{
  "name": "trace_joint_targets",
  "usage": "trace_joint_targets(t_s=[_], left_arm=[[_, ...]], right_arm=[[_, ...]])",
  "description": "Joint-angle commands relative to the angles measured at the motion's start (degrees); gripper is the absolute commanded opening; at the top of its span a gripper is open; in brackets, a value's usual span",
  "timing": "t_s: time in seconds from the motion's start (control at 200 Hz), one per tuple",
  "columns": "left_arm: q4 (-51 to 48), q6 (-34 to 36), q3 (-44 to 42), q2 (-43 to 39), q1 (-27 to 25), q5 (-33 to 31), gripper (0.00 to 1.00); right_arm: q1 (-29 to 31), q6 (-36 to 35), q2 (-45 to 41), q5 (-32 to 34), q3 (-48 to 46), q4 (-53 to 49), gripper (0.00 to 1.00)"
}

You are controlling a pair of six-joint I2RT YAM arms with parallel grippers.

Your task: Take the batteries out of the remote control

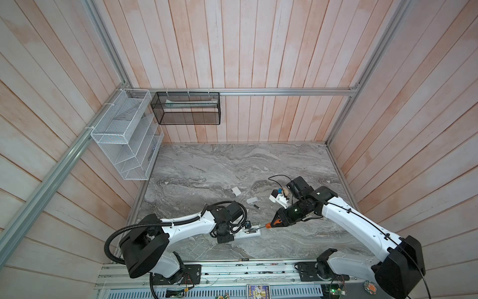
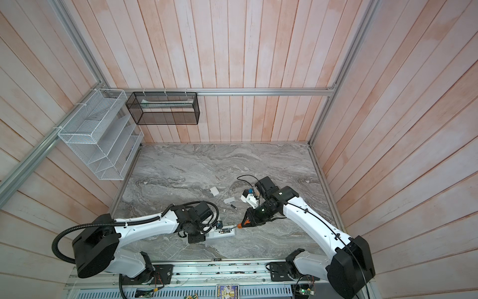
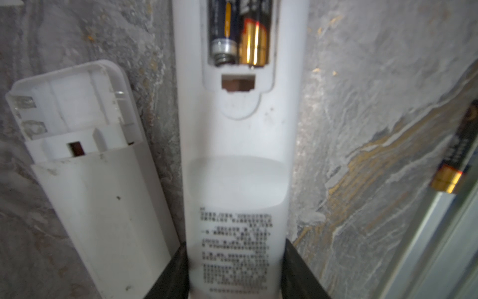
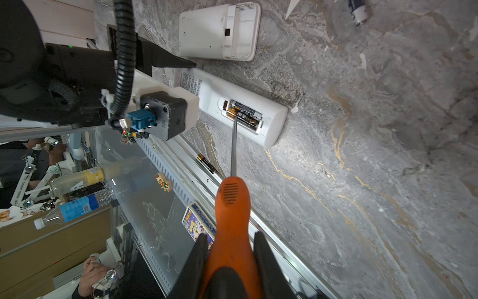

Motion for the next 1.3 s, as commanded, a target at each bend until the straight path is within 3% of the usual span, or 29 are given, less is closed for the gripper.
trace_joint_targets(t_s=[0.0, 0.42, 1.295], left_arm=[[-0.09, 0.25, -0.74, -0.7, -0.29, -0.62, 0.07], [-0.06, 0.34, -0.84, -0.56, -0.29, -0.86, 0.07], [-0.31, 0.67, -0.31, -0.43, -0.29, -1.62, 0.07]], right_arm=[[0.33, -1.09, -1.11, -1.63, 1.14, 0.17, 0.0], [0.42, 0.05, 0.91, 12.73, 5.54, -8.1, 0.0], [2.72, -1.79, 6.35, 10.66, 6.79, -8.2, 0.0]])
